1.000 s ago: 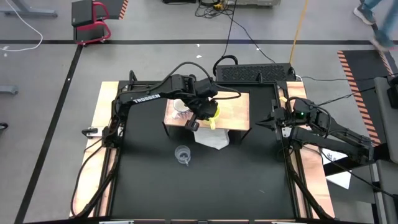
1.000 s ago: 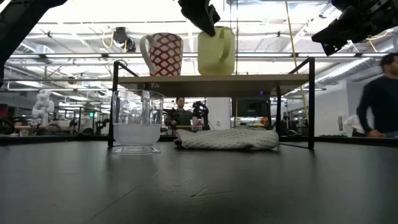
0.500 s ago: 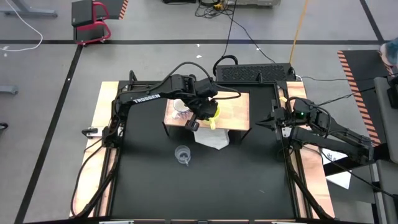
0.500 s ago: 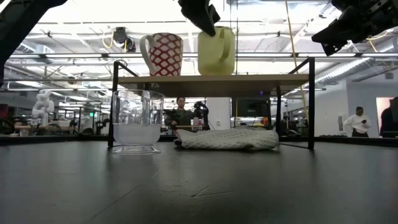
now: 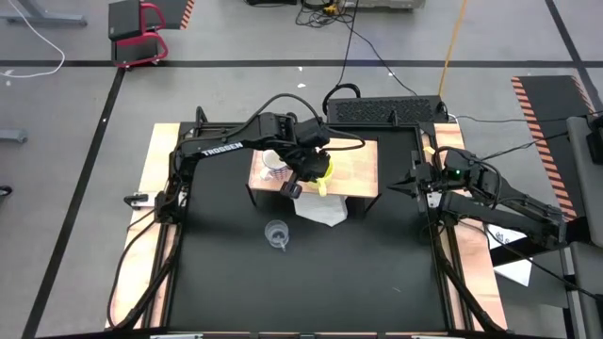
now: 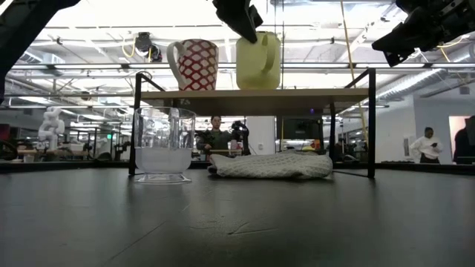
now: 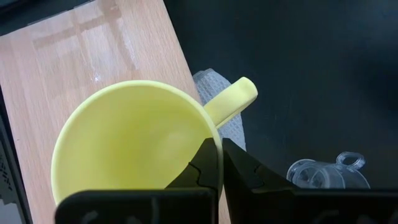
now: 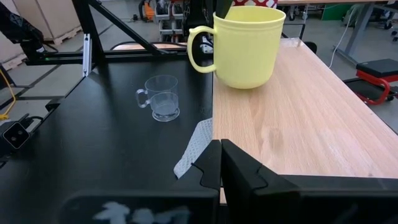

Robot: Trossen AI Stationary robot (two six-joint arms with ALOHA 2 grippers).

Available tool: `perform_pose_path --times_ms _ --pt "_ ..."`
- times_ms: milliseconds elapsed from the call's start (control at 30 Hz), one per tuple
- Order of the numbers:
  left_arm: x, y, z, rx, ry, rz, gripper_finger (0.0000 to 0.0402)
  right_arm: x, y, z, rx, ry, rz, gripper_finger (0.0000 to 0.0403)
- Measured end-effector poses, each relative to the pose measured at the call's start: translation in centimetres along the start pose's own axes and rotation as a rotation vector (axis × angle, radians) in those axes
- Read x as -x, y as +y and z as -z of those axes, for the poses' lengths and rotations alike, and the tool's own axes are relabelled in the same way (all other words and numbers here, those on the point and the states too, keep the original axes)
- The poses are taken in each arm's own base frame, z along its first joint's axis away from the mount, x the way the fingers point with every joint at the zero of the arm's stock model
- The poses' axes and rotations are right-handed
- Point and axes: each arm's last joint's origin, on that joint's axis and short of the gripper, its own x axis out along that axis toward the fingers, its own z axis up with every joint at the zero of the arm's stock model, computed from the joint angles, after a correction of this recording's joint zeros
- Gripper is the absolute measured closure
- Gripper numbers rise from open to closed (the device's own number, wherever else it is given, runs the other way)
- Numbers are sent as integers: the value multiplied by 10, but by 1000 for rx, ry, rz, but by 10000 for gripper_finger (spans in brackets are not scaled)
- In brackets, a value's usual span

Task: Stack small to large cups/mugs on shelf
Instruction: Put the yellow mug on the shelf

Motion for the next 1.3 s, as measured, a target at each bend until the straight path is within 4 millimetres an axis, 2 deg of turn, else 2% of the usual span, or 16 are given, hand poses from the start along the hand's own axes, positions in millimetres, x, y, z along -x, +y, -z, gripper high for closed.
perform_pose_path --times_ms 1300 --pt "1 0 -2 31 -29 13 398 0 0 0 -1 1 0 403"
